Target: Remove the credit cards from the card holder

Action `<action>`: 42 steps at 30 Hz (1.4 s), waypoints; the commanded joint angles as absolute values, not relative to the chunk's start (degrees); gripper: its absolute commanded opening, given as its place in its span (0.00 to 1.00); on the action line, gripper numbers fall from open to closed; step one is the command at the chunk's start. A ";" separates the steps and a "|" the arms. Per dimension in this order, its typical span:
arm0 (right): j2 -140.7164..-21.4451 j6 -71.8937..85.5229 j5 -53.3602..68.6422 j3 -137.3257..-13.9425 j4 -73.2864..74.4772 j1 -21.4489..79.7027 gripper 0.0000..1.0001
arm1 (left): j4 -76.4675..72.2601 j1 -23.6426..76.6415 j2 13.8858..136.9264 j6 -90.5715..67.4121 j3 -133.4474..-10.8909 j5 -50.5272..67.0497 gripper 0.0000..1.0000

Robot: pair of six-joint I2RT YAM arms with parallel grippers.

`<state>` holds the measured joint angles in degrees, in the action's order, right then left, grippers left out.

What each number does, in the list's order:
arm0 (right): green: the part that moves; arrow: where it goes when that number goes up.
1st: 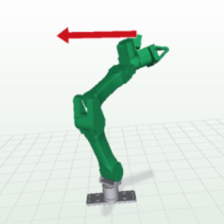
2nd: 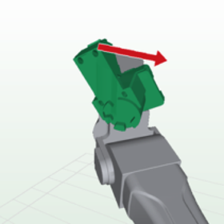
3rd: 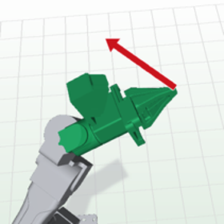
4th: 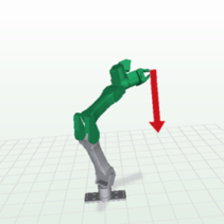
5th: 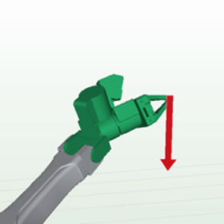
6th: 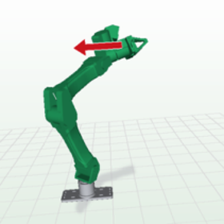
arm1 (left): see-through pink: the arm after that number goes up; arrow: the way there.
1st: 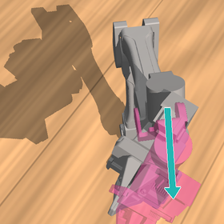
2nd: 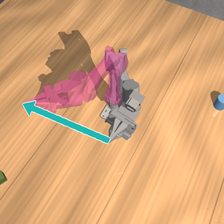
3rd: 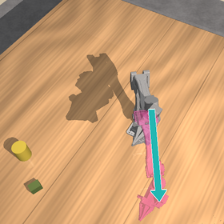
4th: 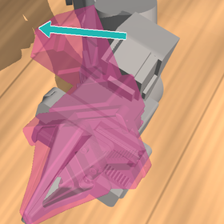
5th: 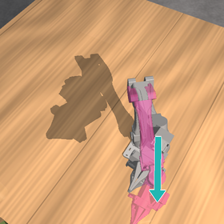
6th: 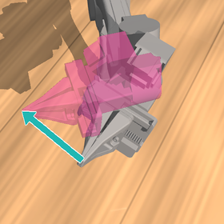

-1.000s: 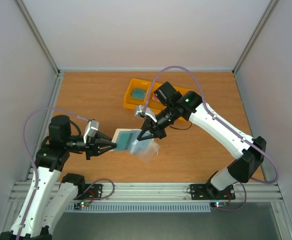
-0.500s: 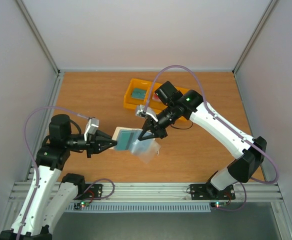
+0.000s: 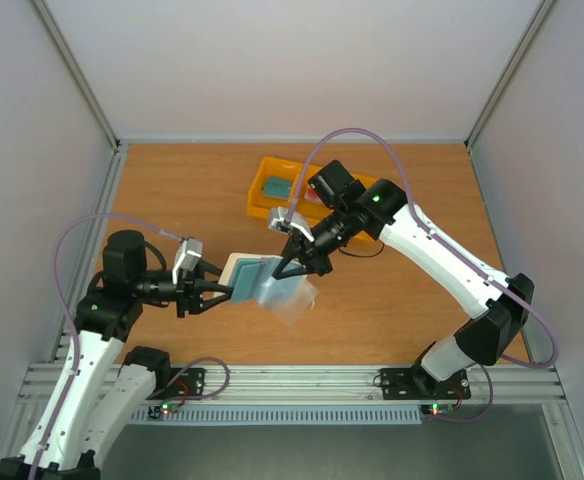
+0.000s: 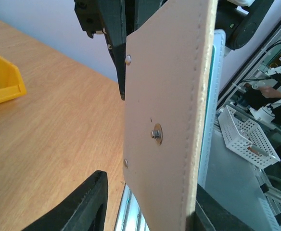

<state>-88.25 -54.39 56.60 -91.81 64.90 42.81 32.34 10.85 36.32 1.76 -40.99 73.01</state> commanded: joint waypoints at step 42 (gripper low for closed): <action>-78.00 -36.79 13.04 -87.15 52.10 39.32 0.52 | 34.67 16.93 35.24 0.75 -39.93 38.28 0.00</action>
<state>-81.52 -45.36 22.81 -89.03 56.66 38.87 36.49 16.91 35.66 0.67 -38.46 39.00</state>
